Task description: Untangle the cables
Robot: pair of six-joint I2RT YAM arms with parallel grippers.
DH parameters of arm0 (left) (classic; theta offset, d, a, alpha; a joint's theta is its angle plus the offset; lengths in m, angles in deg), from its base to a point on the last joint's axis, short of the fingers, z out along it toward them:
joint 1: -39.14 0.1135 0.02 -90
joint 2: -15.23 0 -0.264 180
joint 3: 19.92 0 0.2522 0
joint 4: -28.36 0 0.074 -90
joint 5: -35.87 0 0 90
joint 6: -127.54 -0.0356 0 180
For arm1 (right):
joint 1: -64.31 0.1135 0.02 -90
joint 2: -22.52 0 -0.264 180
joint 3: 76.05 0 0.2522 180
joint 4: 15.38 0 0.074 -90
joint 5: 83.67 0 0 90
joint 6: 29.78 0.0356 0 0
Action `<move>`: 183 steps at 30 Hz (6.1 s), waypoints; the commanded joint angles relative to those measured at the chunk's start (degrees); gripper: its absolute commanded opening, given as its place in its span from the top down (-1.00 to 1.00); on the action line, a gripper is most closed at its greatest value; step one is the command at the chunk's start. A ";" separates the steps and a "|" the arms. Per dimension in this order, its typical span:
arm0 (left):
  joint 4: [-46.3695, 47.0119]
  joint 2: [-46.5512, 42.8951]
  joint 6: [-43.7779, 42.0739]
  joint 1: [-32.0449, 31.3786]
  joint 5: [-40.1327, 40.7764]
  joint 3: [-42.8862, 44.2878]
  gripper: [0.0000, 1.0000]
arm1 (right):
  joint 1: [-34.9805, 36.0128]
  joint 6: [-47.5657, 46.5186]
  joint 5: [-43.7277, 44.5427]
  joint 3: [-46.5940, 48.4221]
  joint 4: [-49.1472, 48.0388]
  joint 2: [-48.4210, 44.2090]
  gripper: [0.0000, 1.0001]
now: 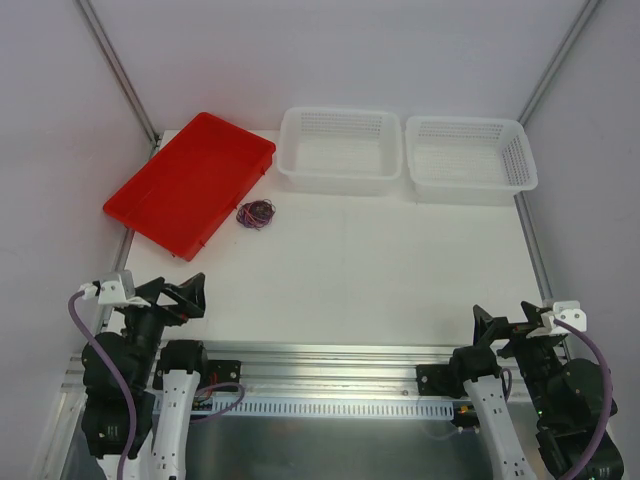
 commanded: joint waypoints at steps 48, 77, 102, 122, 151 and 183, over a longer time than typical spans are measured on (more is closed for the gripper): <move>19.33 99.93 32.23 -15.91 25.56 27.18 -0.80 | -0.13 20.74 -22.31 -12.01 -5.72 11.02 -0.93; 19.86 98.22 23.27 -33.83 14.49 11.55 1.00 | -0.22 26.09 -36.62 -20.88 -16.61 16.02 -0.93; 21.00 74.66 32.65 -57.84 15.54 -4.88 -0.45 | 29.13 32.08 -14.14 -25.98 -57.47 53.11 -0.61; 26.89 75.26 36.27 -57.84 12.38 -9.29 -0.13 | 41.53 34.98 -12.72 -24.32 -70.84 76.49 0.18; 27.86 74.84 32.59 -46.78 15.99 -7.62 1.00 | 40.75 23.91 14.94 -9.91 -35.35 54.89 0.99; 31.02 63.94 30.47 -41.14 7.38 -16.32 1.00 | 34.32 28.12 -3.76 -11.49 -44.56 65.14 -0.12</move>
